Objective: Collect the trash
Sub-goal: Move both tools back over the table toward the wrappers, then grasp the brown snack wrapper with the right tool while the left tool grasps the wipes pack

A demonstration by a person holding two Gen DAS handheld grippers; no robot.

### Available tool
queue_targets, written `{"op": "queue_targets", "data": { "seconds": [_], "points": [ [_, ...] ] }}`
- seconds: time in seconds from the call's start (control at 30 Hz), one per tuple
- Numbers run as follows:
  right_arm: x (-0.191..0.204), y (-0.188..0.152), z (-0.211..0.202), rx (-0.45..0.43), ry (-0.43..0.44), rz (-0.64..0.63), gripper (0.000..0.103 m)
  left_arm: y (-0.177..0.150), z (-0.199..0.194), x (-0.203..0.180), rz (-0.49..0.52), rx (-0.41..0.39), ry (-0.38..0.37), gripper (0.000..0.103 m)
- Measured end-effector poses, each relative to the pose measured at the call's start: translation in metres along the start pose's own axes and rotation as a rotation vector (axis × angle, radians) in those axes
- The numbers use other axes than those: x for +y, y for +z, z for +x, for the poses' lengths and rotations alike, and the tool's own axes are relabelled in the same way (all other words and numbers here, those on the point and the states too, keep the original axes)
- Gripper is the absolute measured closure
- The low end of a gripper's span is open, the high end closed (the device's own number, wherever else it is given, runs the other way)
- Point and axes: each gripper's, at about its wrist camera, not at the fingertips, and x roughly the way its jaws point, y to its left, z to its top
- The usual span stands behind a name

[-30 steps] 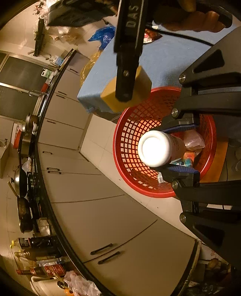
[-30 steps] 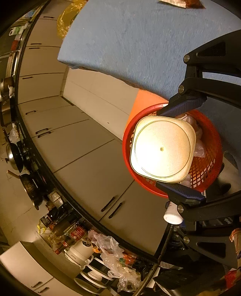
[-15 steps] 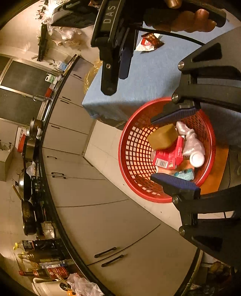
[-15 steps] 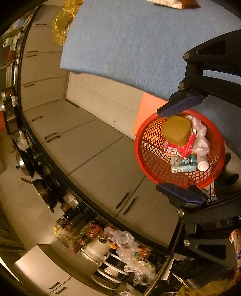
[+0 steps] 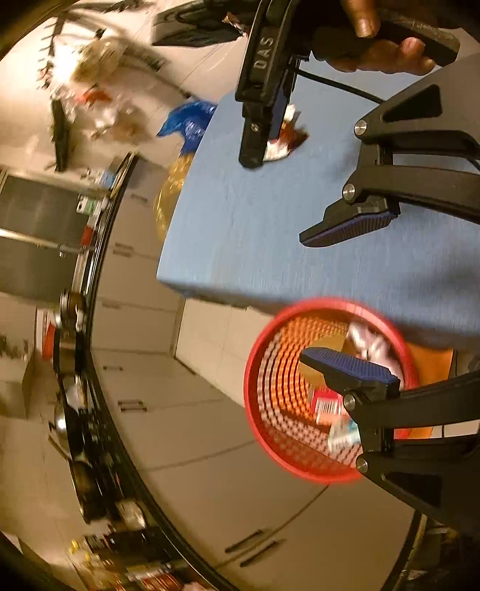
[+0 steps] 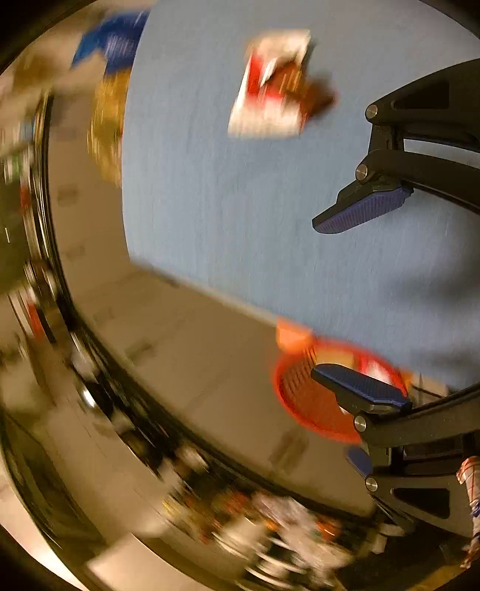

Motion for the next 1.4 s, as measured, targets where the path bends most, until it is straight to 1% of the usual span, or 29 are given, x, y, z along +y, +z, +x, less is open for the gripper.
{"op": "queue_targets", "data": {
  "seconds": [0.1, 0.17, 0.23, 0.33, 0.37, 0.47, 0.5, 0.53, 0.57, 0.6, 0.63, 0.67, 0.73, 0.77, 0.9, 1.03, 1.07, 1.27, 1.37, 1.4],
  "points": [
    [-0.042, -0.004, -0.011, -0.036, -0.131, 0.118, 0.026, -0.005, 0.001, -0.022, 0.023, 0.013, -0.018, 0.048],
    [-0.070, -0.005, -0.012, -0.046, -0.178, 0.202, 0.026, -0.007, -0.001, -0.033, 0.042, 0.014, -0.016, 0.048],
    [-0.084, -0.002, -0.008, -0.051, -0.202, 0.209, 0.026, -0.010, -0.003, -0.038, 0.055, 0.015, -0.016, 0.048],
    [-0.088, 0.003, 0.002, -0.065, -0.218, 0.168, 0.026, -0.015, -0.007, -0.043, 0.075, 0.021, -0.004, 0.048],
    [-0.089, 0.006, 0.008, -0.056, -0.233, 0.174, 0.026, -0.016, -0.008, -0.042, 0.077, 0.023, 0.001, 0.048],
    [-0.097, 0.012, 0.024, -0.042, -0.236, 0.243, 0.026, -0.018, -0.010, -0.039, 0.076, 0.033, 0.017, 0.048],
    [-0.100, 0.015, 0.029, -0.040, -0.253, 0.250, 0.027, -0.019, -0.011, -0.036, 0.076, 0.035, 0.025, 0.048],
    [-0.103, 0.017, 0.034, -0.041, -0.259, 0.258, 0.030, -0.019, -0.012, -0.035, 0.075, 0.037, 0.030, 0.048],
    [-0.106, 0.017, 0.037, -0.039, -0.259, 0.261, 0.039, -0.020, -0.013, -0.033, 0.074, 0.039, 0.032, 0.048],
    [-0.109, 0.018, 0.043, -0.030, -0.268, 0.261, 0.043, -0.020, -0.013, -0.031, 0.072, 0.042, 0.035, 0.048],
    [-0.114, 0.020, 0.047, -0.016, -0.280, 0.273, 0.052, -0.020, -0.013, -0.032, 0.070, 0.043, 0.037, 0.048],
    [-0.121, 0.019, 0.050, -0.008, -0.273, 0.296, 0.065, -0.020, -0.013, -0.032, 0.070, 0.048, 0.037, 0.048],
    [-0.130, 0.018, 0.047, -0.010, -0.243, 0.332, 0.067, -0.019, -0.011, -0.032, 0.075, 0.054, 0.032, 0.048],
    [-0.131, 0.019, 0.044, -0.014, -0.241, 0.328, 0.071, -0.018, -0.010, -0.034, 0.078, 0.058, 0.027, 0.048],
    [-0.138, 0.015, 0.022, -0.029, -0.181, 0.309, 0.071, -0.008, -0.002, -0.051, 0.105, 0.064, -0.019, 0.047],
    [-0.147, 0.005, -0.009, -0.045, -0.130, 0.304, 0.071, 0.006, 0.012, -0.081, 0.139, 0.079, -0.083, 0.038],
    [-0.151, 0.001, -0.020, -0.049, -0.122, 0.301, 0.071, 0.009, 0.016, -0.089, 0.147, 0.084, -0.097, 0.038],
    [-0.179, -0.024, -0.061, -0.042, -0.110, 0.318, 0.071, 0.036, 0.050, -0.154, 0.199, 0.116, -0.209, 0.038],
    [-0.190, -0.037, -0.084, -0.041, -0.105, 0.306, 0.071, 0.051, 0.079, -0.187, 0.200, 0.138, -0.261, 0.036],
    [-0.192, -0.041, -0.090, -0.041, -0.105, 0.300, 0.071, 0.055, 0.088, -0.195, 0.198, 0.147, -0.266, 0.036]
  ]
}}
